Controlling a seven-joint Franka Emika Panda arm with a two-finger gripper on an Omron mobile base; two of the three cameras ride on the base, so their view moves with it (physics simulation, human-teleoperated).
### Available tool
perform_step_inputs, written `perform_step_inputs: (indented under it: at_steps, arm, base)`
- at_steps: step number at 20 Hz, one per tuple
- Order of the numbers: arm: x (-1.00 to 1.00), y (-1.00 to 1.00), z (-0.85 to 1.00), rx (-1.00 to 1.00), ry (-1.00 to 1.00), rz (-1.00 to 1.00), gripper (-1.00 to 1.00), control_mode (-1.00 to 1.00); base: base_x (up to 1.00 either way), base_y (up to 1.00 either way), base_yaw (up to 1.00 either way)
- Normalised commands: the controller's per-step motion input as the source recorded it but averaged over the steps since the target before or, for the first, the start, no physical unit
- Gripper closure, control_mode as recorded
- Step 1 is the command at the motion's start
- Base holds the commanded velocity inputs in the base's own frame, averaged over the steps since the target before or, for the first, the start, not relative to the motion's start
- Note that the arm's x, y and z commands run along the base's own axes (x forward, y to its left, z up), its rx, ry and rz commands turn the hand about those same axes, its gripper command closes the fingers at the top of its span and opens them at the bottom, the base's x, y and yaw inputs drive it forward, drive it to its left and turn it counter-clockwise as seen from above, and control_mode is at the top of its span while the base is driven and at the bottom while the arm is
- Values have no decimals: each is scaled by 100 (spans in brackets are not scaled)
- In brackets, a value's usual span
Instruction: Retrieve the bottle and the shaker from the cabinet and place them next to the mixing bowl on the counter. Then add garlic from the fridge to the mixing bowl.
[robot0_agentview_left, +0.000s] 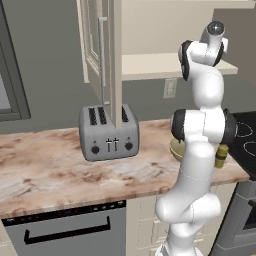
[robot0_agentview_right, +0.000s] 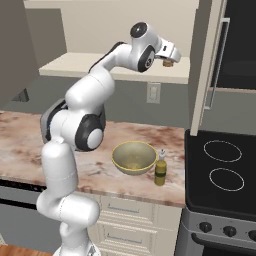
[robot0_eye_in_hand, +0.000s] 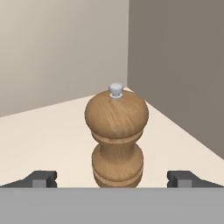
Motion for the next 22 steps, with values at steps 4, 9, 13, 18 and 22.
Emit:
perform_step_inputs:
  at_steps: [4,9,13,18,22]
  arm:
    - [6,-1,-12,0,1,0,-100,-100]
    - [10,0,-8,0,0,0,-100,-100]
    - [14,-9,0,0,0,0,-100,-100]
    - [13,-15,0,0,0,0,-100,-100]
    - [11,-12,0,0,1,0,-100,-100]
  base:
    - [0,0,0]
    - [0,0,0]
    - [0,0,0]
    - [0,0,0]
    - [0,0,0]
